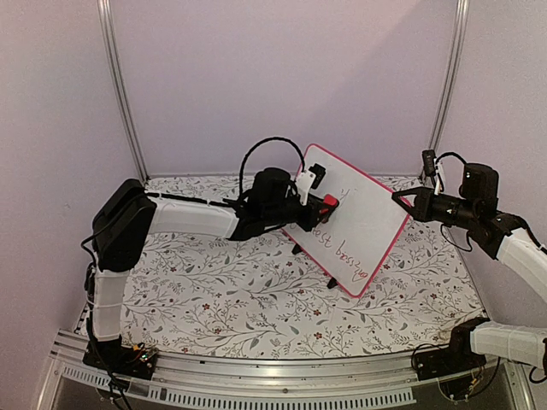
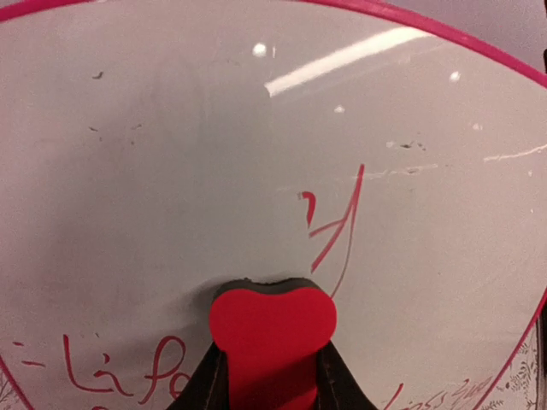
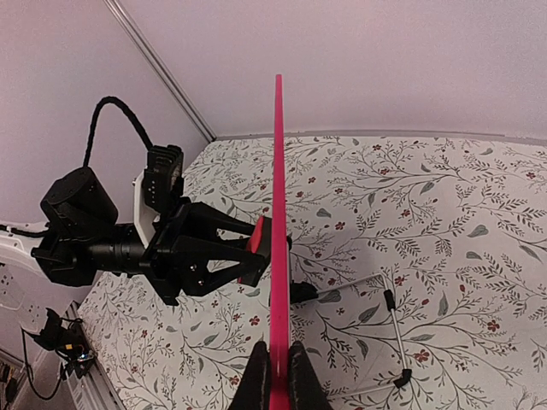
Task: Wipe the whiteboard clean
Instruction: Erase the center of the whiteboard.
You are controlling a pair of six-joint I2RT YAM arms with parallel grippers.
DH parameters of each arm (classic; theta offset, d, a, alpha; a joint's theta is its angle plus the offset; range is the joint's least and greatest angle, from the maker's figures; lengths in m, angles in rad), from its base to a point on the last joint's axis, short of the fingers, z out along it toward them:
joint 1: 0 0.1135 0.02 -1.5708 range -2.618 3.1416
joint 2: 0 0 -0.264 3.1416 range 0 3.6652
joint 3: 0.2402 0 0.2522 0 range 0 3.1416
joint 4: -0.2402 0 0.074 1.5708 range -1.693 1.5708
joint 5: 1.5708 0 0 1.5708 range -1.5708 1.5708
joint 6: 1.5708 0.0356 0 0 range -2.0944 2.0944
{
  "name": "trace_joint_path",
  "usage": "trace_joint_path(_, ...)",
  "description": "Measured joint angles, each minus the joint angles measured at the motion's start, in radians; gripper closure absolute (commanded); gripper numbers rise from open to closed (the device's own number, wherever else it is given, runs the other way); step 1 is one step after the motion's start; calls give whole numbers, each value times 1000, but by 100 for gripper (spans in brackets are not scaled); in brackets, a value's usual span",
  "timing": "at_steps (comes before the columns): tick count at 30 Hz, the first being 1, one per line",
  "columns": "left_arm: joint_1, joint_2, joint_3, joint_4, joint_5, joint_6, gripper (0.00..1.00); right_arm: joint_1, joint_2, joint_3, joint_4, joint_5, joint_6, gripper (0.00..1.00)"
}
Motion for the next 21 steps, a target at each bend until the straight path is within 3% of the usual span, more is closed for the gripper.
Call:
trace_joint_path(13, 0, 15, 184, -115, -3, 23, 95, 0, 0, 0, 1, -11, -1, 100)
trace_joint_path(21, 0, 15, 137, -64, -2, 19, 95, 0, 0, 0, 1, -13, -1, 100)
